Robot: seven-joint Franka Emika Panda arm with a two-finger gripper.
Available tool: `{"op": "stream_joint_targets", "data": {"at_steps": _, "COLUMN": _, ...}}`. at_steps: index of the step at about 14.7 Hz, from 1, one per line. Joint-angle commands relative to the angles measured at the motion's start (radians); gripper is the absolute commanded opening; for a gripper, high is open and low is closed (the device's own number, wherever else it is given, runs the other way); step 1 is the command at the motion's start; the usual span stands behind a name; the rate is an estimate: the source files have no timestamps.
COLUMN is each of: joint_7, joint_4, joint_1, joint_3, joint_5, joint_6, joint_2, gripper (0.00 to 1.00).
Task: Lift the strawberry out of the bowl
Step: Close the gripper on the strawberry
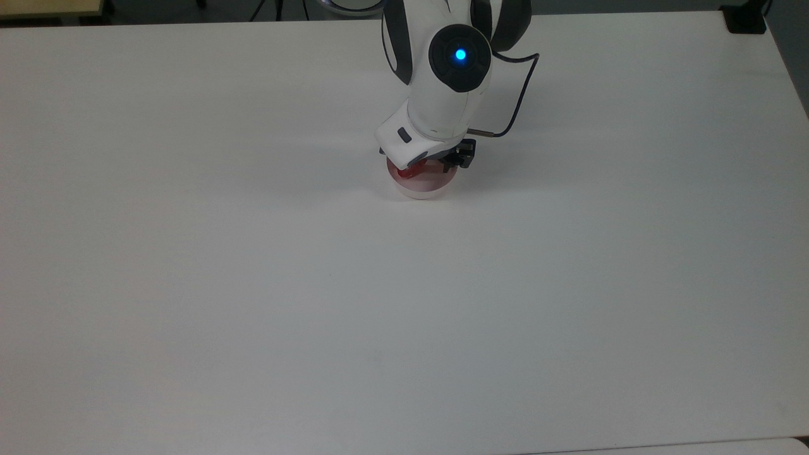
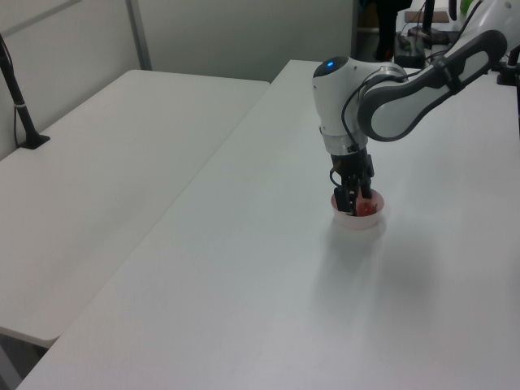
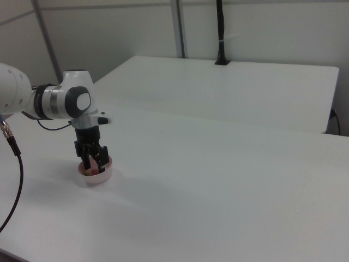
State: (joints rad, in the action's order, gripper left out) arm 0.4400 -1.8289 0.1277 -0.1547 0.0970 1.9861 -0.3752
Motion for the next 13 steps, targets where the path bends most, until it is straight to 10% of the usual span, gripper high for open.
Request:
{"op": "stream_joint_targets", "data": {"at_steps": 1, "joint_7": 0.014, "joint_4": -0.052, "joint_1": 0.003, "joint_3": 0.000, "joint_5": 0.018, "joint_6": 0.031, "joint_2": 0.018, "gripper": 0.65}}
{"op": "stream_joint_targets", "data": {"at_steps": 7, "joint_7": 0.014, "joint_4": -0.046, "joint_1": 0.000, "joint_3": 0.000, "joint_5": 0.018, "joint_6": 0.031, "joint_2": 0.019, "gripper": 0.33}}
{"op": "stream_joint_targets", "data": {"at_steps": 13, "joint_7": 0.013, "joint_4": -0.040, "joint_1": -0.008, "joint_3": -0.002, "joint_5": 0.017, "joint_6": 0.030, "joint_2": 0.032, "gripper": 0.27}}
